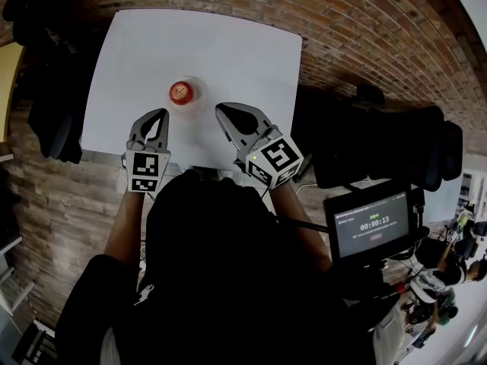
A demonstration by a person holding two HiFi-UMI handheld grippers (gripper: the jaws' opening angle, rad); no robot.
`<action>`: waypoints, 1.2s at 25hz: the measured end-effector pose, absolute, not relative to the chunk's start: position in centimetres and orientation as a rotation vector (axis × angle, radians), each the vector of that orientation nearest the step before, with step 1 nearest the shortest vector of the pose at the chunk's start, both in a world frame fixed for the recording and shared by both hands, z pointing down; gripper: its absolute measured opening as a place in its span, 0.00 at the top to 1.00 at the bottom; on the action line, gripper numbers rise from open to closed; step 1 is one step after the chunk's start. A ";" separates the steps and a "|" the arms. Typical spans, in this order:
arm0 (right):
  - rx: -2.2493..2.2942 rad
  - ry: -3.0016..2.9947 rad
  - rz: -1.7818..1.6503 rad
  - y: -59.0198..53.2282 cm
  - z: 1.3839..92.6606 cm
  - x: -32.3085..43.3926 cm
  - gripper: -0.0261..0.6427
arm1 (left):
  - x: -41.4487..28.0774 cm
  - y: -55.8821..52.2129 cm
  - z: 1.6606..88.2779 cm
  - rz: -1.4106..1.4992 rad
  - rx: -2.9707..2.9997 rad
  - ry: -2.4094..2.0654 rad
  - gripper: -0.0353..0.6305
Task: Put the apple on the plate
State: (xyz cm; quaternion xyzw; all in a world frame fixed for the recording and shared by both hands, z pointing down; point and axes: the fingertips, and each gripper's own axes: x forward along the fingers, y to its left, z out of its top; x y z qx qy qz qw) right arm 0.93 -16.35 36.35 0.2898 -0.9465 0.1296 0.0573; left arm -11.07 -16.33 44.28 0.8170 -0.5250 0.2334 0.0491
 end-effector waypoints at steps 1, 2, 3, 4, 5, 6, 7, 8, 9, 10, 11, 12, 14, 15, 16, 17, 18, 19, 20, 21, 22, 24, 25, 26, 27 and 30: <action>0.872 -2.875 0.388 -16.2 36.3 0.9 0.96 | -11.1 -16.0 43.7 0.700 2.494 -1.613 0.94; 0.863 -2.879 0.382 -16.2 36.2 0.8 0.96 | -11.1 -15.7 43.2 0.686 2.498 -1.626 0.94; 0.854 -2.883 0.374 -16.1 36.1 0.7 0.96 | -11.1 -15.5 42.7 0.671 2.502 -1.638 0.94; 0.845 -2.888 0.364 -16.2 36.0 0.5 0.96 | -11.1 -15.3 42.2 0.657 2.507 -1.649 0.94; 0.837 -2.892 0.356 -16.2 35.9 0.4 0.96 | -11.1 -15.1 41.7 0.644 2.511 -1.657 0.94; 0.830 -2.897 0.350 -16.1 35.7 0.2 0.96 | -11.1 -14.9 41.3 0.634 2.515 -1.665 0.94; 0.825 -2.901 0.346 -16.1 35.6 0.1 0.96 | -11.2 -14.7 40.9 0.625 2.518 -1.673 0.94; 0.820 -2.905 0.343 -16.1 35.5 0.0 0.96 | -11.2 -14.6 40.6 0.618 2.521 -1.682 0.94; 0.814 -2.909 0.338 -16.1 35.4 -0.2 0.96 | -11.3 -14.5 40.2 0.610 2.522 -1.690 0.94; 0.807 -2.911 0.330 -16.0 35.3 -0.3 0.96 | -11.4 -14.4 39.9 0.602 2.523 -1.699 0.94; 0.801 -2.913 0.321 -15.9 35.3 -0.4 0.96 | -11.5 -14.3 39.6 0.595 2.523 -1.708 0.94; 0.796 -2.913 0.312 -15.8 35.3 -0.5 0.96 | -11.6 -14.2 39.4 0.588 2.521 -1.714 0.94; 0.788 -2.911 0.303 -15.6 35.2 -0.7 0.96 | -11.7 -13.9 39.2 0.582 2.517 -1.724 0.94; 0.785 -2.911 0.303 -15.5 35.2 -0.8 0.96 | -11.9 -13.7 39.1 0.583 2.513 -1.727 0.94; 0.782 -2.911 0.304 -15.5 35.2 -0.9 0.96 | -12.0 -13.6 39.1 0.585 2.508 -1.729 0.94; 0.782 -2.910 0.305 -15.5 35.2 -1.0 0.96 | -12.1 -13.5 39.2 0.587 2.502 -1.731 0.94; 0.783 -2.909 0.306 -15.5 35.2 -1.0 0.96 | -12.2 -13.4 39.3 0.589 2.496 -1.732 0.94; 0.785 -2.908 0.306 -15.5 35.2 -1.0 0.96 | -12.3 -13.3 39.4 0.589 2.490 -1.733 0.94; 0.788 -2.906 0.306 -15.5 35.2 -0.9 0.96 | -12.3 -13.3 39.5 0.587 2.484 -1.734 0.94; 0.791 -2.905 0.306 -15.6 35.2 -0.8 0.96 | -12.3 -13.3 39.6 0.584 2.477 -1.734 0.94; 0.794 -2.903 0.307 -15.5 35.3 -0.7 0.96 | -12.3 -13.3 39.7 0.582 2.471 -1.733 0.94; 0.798 -2.898 0.312 -15.4 35.4 -0.6 0.96 | -12.2 -13.2 40.0 0.582 2.463 -1.725 0.94; 0.800 -2.895 0.313 -15.4 35.5 -0.5 0.96 | -12.2 -13.3 40.1 0.584 2.463 -1.717 0.94; 0.803 -2.892 0.314 -15.4 35.5 -0.5 0.96 | -12.1 -13.3 40.2 0.586 2.465 -1.709 0.94; 0.806 -2.889 0.313 -15.5 35.6 -0.4 0.96 | -12.1 -13.4 40.4 0.589 2.467 -1.703 0.94; 0.813 -2.882 0.312 -15.7 35.7 -0.3 0.96 | -12.2 -13.8 40.7 0.600 2.467 -1.696 0.94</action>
